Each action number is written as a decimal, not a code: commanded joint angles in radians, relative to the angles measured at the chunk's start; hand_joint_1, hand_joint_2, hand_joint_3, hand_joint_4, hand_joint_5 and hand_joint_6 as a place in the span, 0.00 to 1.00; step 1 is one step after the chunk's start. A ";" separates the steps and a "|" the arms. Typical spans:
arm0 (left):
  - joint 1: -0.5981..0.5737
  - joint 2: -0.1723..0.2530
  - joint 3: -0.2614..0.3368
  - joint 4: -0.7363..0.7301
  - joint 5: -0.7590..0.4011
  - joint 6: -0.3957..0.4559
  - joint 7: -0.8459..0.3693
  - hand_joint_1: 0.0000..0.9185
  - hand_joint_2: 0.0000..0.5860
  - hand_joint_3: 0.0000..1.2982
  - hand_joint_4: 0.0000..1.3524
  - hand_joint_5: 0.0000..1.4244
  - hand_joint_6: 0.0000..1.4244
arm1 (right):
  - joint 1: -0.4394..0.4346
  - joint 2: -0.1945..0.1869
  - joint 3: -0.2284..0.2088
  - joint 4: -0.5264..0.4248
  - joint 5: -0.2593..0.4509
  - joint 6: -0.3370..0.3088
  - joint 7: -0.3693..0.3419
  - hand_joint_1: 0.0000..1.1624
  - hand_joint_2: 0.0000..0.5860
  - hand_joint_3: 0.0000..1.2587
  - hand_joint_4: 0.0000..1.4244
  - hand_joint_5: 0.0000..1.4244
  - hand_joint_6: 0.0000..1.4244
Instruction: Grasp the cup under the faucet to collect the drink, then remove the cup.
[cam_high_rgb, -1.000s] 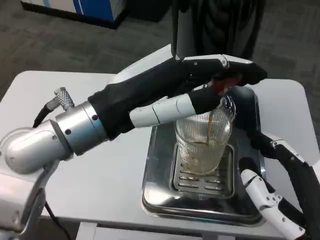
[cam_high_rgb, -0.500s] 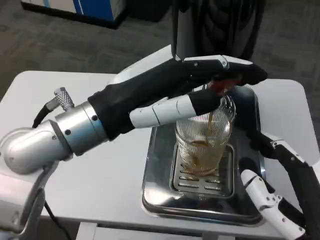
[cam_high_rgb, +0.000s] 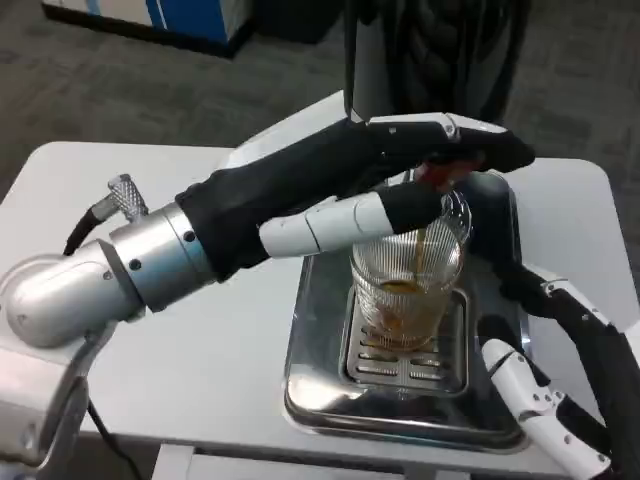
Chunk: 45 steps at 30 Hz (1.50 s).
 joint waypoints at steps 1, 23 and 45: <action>0.022 0.012 -0.021 -0.019 0.001 -0.012 -0.030 0.00 0.09 0.23 0.17 0.12 0.00 | 0.006 0.002 -0.001 -0.019 0.005 -0.006 -0.013 0.22 0.73 0.19 0.17 0.15 0.08; 0.021 0.016 -0.022 -0.006 0.001 -0.020 -0.034 0.00 0.09 0.24 0.17 0.12 0.00 | 0.000 0.002 0.002 -0.011 0.003 -0.003 -0.013 0.22 0.73 0.19 0.17 0.15 0.08; 0.028 0.015 -0.023 -0.015 -0.002 -0.012 -0.031 0.00 0.10 0.24 0.18 0.12 0.00 | 0.007 0.002 0.001 -0.012 0.006 -0.006 -0.014 0.23 0.72 0.19 0.17 0.15 0.08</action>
